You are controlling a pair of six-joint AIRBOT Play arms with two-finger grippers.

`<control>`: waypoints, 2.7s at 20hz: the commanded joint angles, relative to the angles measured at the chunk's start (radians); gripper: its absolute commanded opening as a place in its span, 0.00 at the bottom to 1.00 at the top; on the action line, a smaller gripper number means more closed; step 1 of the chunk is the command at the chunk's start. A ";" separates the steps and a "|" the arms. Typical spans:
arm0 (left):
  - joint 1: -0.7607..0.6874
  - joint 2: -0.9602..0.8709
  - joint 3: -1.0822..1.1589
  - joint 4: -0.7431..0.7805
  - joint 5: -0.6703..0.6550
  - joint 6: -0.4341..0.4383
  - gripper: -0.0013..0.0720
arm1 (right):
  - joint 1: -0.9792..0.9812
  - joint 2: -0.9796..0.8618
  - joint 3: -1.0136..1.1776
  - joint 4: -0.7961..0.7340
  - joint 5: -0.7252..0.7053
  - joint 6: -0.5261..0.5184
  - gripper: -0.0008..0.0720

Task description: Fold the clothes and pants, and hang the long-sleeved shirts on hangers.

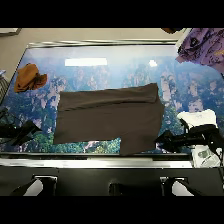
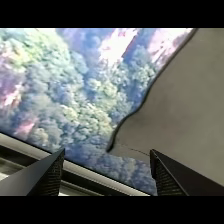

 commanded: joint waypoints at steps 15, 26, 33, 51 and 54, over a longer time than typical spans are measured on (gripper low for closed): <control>0.003 -0.135 -0.090 -0.167 -0.040 0.213 0.83 | -0.002 0.004 -0.107 0.114 0.117 -0.088 0.05; 0.002 -0.249 -0.125 -0.208 0.052 0.296 0.82 | -0.001 0.004 -0.107 0.115 0.089 -0.089 0.05; 0.001 -0.310 -0.126 -0.256 0.071 0.296 0.45 | -0.002 0.041 -0.107 0.114 0.090 -0.090 0.05; 0.001 0.267 -0.126 -0.093 -0.124 0.069 0.04 | -0.001 0.776 -0.064 -0.044 -0.274 0.331 0.05; 0.001 0.301 -0.126 -0.099 -0.098 0.074 0.04 | -0.002 0.778 0.013 -0.044 -0.261 0.330 0.05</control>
